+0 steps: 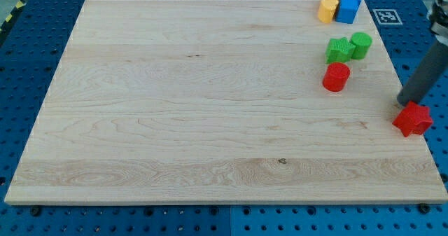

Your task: Place the red circle towards the left of the red star

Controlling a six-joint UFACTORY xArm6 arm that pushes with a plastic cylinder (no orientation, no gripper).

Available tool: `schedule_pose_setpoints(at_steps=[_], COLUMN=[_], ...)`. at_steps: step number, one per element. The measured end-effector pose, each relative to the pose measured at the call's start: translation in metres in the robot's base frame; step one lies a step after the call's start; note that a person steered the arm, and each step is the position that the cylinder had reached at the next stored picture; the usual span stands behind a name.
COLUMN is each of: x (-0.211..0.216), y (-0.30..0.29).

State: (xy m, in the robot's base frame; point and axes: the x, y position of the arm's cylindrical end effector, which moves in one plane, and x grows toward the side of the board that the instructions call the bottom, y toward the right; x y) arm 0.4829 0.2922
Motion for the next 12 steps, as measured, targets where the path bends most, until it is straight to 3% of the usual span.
schedule_pose_setpoints(at_steps=[1,3,4,6,7,8,10,11,12], x=[0.055,0.071,0.060,-0.047,-0.072,-0.077,-0.022,-0.055,-0.056], y=[-0.006,-0.007,-0.009,-0.024,-0.049,-0.087,-0.125,-0.141,-0.173])
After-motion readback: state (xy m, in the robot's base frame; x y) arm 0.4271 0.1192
